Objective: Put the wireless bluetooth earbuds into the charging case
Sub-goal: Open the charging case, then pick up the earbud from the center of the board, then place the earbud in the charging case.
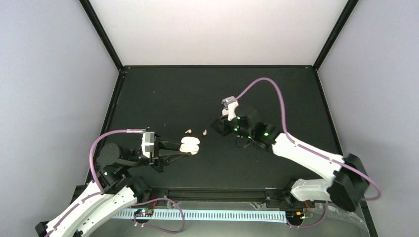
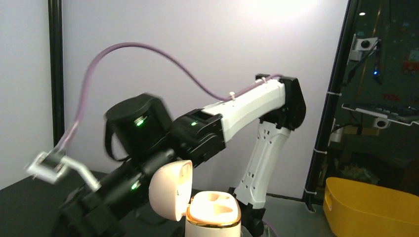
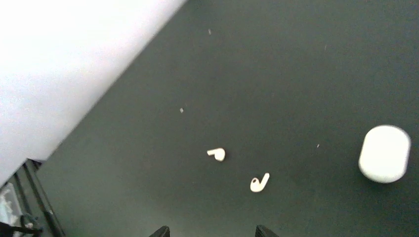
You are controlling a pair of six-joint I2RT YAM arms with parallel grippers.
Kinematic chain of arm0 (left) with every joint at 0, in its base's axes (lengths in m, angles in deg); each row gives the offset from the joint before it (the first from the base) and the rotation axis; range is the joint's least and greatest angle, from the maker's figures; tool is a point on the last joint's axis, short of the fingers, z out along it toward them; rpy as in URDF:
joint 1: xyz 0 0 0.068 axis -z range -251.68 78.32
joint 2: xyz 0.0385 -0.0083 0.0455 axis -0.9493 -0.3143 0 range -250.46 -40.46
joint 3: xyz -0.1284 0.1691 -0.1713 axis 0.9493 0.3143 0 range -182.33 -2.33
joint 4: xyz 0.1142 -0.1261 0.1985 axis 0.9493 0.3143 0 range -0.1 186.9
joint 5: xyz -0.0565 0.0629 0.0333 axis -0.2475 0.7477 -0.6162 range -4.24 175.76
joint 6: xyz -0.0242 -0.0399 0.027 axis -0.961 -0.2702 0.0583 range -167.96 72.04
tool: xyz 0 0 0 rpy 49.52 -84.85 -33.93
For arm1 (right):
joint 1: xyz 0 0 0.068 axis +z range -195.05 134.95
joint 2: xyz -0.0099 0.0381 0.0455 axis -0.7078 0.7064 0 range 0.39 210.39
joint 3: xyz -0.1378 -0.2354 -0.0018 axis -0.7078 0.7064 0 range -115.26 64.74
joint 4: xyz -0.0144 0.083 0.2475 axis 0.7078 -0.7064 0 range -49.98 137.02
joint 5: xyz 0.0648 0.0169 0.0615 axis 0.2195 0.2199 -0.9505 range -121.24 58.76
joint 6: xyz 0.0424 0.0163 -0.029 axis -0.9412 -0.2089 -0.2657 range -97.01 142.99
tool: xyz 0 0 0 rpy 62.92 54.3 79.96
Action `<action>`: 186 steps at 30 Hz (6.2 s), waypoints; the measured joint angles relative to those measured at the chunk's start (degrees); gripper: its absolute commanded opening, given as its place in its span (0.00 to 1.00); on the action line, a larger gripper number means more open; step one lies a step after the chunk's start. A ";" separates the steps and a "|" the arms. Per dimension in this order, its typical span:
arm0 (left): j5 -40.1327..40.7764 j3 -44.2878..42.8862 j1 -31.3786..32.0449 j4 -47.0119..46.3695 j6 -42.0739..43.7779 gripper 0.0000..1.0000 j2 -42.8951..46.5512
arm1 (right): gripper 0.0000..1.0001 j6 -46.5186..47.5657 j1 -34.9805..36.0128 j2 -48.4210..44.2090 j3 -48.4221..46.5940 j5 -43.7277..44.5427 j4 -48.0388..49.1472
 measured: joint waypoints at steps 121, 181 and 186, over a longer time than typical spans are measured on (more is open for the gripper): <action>3.56 0.33 0.00 0.35 5.60 0.02 -3.45 | 0.04 2.91 -2.08 -7.56 -0.04 8.44 -10.38; 7.08 2.38 0.00 -8.00 12.17 0.02 -11.74 | 0.03 42.34 31.63 -7.80 -27.23 21.38 -21.46; 7.04 2.38 0.00 -9.20 11.98 0.02 -12.33 | 0.04 42.10 31.69 -8.48 -27.26 21.05 -20.76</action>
